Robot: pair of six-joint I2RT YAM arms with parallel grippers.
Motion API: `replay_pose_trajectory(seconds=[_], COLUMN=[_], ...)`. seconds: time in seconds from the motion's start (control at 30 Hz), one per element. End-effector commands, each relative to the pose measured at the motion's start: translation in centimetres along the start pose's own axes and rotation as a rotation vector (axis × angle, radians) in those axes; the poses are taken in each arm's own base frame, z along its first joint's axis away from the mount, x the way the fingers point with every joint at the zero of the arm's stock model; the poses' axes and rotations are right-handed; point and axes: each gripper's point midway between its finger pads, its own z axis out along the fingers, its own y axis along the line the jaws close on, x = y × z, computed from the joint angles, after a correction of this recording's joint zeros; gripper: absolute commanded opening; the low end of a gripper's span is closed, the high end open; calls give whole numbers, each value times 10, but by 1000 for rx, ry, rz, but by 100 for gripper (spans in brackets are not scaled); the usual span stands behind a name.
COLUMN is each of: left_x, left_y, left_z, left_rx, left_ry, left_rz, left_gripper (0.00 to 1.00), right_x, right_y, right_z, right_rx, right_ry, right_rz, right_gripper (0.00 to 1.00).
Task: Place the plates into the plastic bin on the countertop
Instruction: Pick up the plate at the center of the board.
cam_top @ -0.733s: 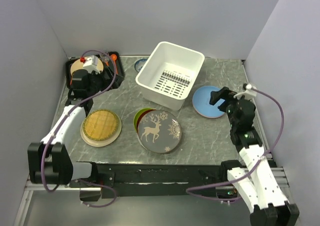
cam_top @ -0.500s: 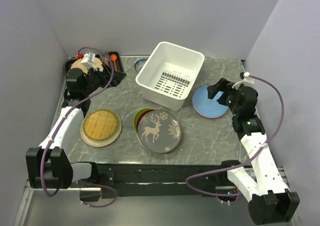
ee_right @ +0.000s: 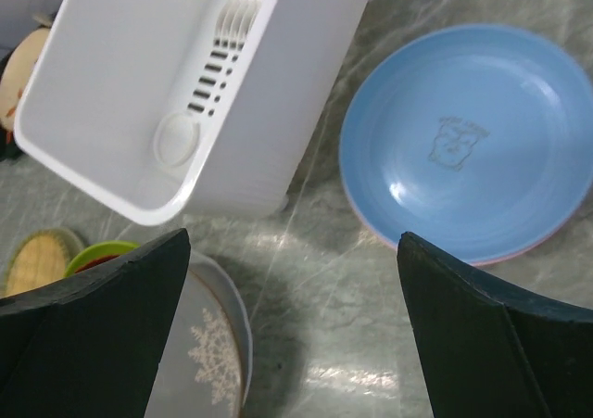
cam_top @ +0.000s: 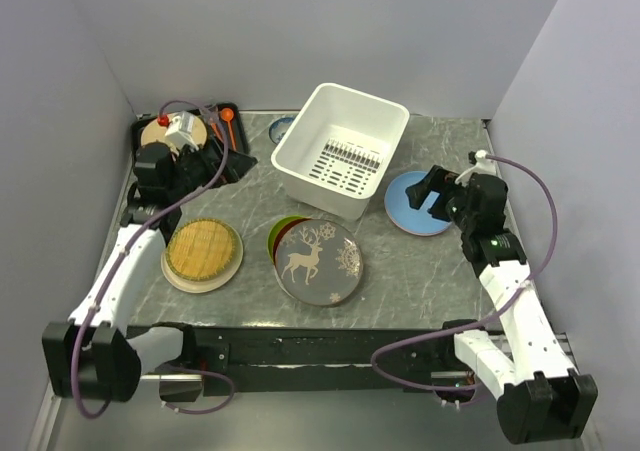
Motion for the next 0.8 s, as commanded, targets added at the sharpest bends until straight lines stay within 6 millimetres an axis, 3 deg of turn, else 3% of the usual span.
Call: replay_pose_trajectory(seconds=[0.0, 0.03, 0.07, 0.13, 0.33, 0.47, 0.53, 0.6, 0.77], left_x=[29, 32, 35, 39, 68, 110, 127, 143, 178], left_y=[17, 16, 16, 14, 5, -15, -10, -17, -12], left_z=[-19, -22, -28, -32, -43, -41, -44, -47, -58], left_rx=[-72, -76, -81, -86, -96, -104, -160, -151, -183], left_ry=[13, 16, 12, 11, 78, 192, 223, 259, 300], left_rz=[26, 26, 30, 28, -11, -62, -80, -112, -174], left_gripper=[99, 99, 99, 99, 97, 91, 90, 86, 72], right_x=[18, 18, 34, 34, 65, 84, 91, 100, 127], right_y=[14, 20, 14, 24, 28, 28, 33, 36, 43], right_z=[3, 4, 6, 2, -2, 1, 1, 2, 2], right_rx=[-87, -122, -126, -201, -259, -276, -295, -316, -330], right_ry=[72, 58, 79, 47, 149, 193, 214, 240, 296], right_rz=[89, 109, 129, 129, 140, 144, 129, 136, 132], right_gripper=[100, 100, 100, 100, 100, 100, 100, 100, 100])
